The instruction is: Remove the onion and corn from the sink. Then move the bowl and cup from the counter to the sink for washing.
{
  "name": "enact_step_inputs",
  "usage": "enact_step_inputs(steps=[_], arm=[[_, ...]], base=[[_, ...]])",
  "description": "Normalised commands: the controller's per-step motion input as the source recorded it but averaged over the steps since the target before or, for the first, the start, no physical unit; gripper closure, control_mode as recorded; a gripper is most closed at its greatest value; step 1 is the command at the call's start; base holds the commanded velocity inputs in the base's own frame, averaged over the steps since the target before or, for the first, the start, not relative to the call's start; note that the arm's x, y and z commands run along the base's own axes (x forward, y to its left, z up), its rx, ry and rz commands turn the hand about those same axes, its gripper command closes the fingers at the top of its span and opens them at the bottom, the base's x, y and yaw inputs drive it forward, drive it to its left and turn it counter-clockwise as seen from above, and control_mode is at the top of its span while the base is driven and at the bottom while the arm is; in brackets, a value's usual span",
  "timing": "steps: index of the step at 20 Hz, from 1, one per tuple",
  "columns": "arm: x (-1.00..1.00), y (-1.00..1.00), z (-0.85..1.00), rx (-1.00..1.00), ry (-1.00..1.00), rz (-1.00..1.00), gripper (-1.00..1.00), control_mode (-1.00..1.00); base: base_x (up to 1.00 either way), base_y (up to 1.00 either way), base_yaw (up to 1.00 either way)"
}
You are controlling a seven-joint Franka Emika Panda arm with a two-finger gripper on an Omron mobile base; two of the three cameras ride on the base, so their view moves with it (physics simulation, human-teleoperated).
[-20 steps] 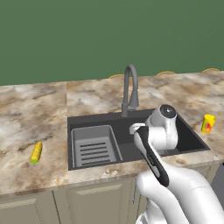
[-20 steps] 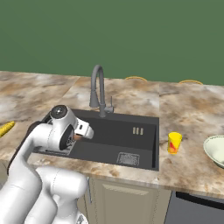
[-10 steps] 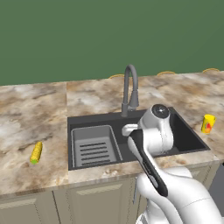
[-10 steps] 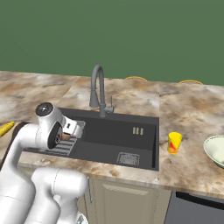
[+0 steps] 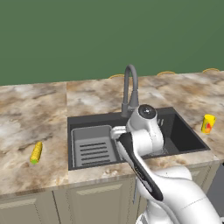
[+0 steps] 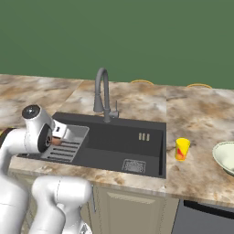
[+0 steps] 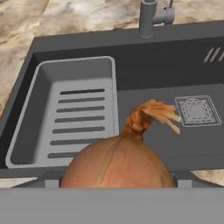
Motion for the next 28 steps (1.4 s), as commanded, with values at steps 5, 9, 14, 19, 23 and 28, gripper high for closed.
enact_step_inputs(steps=[5,9,14,19,23,28], arm=[[-0.01,0.43,0.08,0.0,0.09,0.03,1.0,-1.0],[0.0,0.38,0.1,0.0,0.07,0.02,1.0,-1.0],[0.0,0.37,0.07,0.0,0.07,0.01,1.0,-1.0],[0.0,0.32,0.08,0.0,0.1,0.0,1.0,-1.0],[0.0,0.26,0.09,0.0,0.09,0.0,1.0,-1.0],[0.0,0.24,0.09,0.0,0.06,0.0,1.0,-1.0]], base=[[0.0,0.0,0.0],[0.0,0.0,0.0],[0.0,0.0,0.0],[0.0,0.0,0.0],[0.0,0.0,0.0],[0.0,0.0,0.0]])
